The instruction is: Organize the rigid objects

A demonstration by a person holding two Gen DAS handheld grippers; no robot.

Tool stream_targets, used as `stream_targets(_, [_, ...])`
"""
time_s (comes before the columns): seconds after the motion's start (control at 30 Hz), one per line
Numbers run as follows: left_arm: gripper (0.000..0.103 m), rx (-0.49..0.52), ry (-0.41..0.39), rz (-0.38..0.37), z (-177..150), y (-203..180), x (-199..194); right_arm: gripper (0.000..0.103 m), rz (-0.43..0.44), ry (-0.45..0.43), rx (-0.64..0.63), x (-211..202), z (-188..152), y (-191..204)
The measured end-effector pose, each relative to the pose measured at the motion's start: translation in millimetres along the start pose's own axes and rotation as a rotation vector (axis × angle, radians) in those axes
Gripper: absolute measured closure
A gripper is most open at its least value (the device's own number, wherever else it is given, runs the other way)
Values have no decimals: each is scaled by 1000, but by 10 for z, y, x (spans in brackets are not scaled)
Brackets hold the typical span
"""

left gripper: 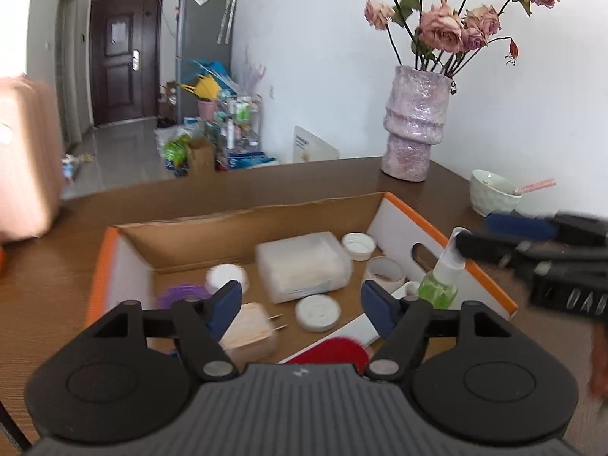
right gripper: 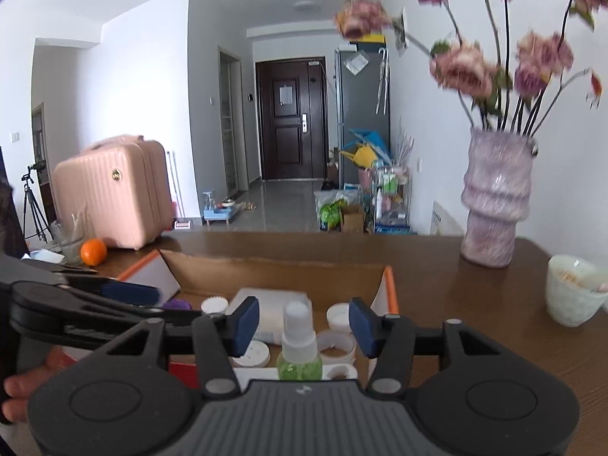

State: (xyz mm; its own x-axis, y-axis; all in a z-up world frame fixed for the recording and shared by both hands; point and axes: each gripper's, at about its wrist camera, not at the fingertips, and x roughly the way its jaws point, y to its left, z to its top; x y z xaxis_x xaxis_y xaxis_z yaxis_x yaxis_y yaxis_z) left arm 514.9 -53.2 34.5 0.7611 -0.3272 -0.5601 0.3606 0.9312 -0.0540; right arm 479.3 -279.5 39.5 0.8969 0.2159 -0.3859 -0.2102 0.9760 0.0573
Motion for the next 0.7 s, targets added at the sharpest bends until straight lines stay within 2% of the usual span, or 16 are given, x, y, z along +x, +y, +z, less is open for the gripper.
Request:
stream_targets(0.13, [28, -7, -34, 48, -29, 110, -479, 43, -21, -46, -9, -390, 142, 77])
stream_targets(0.17, [27, -16, -45, 61, -46, 143, -608, 38, -22, -56, -14, -482, 173, 109])
stream_targets(0.2, [24, -24, -56, 75, -72, 174, -741, 32, -21, -63, -24, -569, 195, 142])
stream_targets(0.33, [11, -64, -137, 157, -248, 264, -1227, 24, -33, -81, -58, -881, 219, 257])
stream_targets(0.43, [4, -119, -228, 214, -459, 303, -1494, 9, -36, -120, -54, -1097, 155, 329])
stream_targets(0.47, [4, -121, -264, 242, -541, 295, -1581, 0, -40, -149, -45, -1167, 108, 354])
stream_targets(0.53, [2, -99, -304, 280, -658, 240, -1708, 0, -54, -197, -22, -1254, -15, 394])
stream_targets(0.7, [1, -100, -324, 282, -812, 149, -1958, 0, -57, -177, 3, -1382, -215, 505])
